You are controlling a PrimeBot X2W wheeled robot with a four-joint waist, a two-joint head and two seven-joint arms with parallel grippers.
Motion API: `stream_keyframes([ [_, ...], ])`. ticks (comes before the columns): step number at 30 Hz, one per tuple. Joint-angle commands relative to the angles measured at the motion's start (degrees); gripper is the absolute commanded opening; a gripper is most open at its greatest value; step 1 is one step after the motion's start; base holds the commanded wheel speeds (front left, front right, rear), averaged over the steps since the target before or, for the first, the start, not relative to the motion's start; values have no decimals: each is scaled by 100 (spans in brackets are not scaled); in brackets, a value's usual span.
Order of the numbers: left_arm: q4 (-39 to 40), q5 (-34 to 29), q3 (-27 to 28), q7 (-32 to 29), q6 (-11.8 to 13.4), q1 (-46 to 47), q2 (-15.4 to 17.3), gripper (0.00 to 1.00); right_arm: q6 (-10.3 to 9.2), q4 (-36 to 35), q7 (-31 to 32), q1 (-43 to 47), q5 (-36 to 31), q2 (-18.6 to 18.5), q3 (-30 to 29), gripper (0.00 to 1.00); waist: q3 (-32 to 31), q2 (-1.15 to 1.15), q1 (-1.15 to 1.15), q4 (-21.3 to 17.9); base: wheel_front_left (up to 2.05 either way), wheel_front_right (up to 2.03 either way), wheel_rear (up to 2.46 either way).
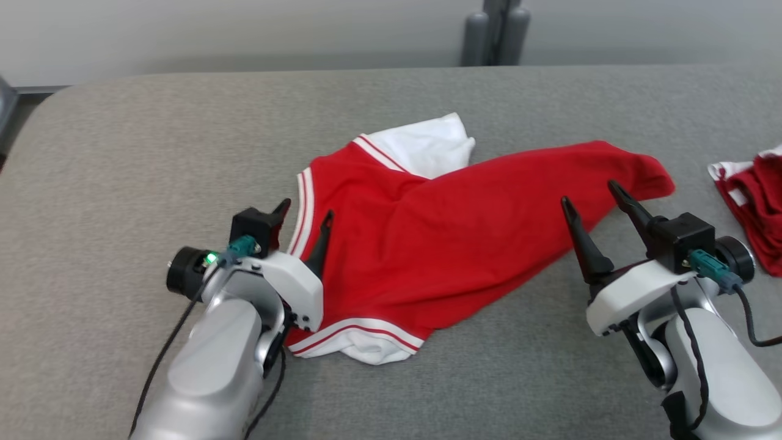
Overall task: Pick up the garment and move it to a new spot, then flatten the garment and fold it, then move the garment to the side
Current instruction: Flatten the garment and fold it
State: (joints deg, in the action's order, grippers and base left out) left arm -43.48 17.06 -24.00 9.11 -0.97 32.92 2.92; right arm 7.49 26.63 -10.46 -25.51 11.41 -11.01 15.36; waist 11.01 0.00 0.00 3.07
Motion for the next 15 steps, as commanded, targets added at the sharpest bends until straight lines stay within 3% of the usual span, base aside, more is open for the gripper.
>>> stream_keyframes([
  [1, -301, 10, -18, 3, 1, 313, 23, 100, 1, -81, -67, -64, -43, 73, -51, 100, 194, 0, 0, -309, 0, 0, 0],
  [9, -1689, 156, 58, -194, 170, 1246, 32, 100, 1, -336, -193, -189, -126, 301, -120, 100, 546, 0, 0, -835, 0, 0, 0],
  [15, -2297, 76, 5, -233, 282, 1588, 114, 100, 1, -491, -247, -241, -167, 369, -130, 100, 696, 0, 0, -1034, 0, 0, 0],
])
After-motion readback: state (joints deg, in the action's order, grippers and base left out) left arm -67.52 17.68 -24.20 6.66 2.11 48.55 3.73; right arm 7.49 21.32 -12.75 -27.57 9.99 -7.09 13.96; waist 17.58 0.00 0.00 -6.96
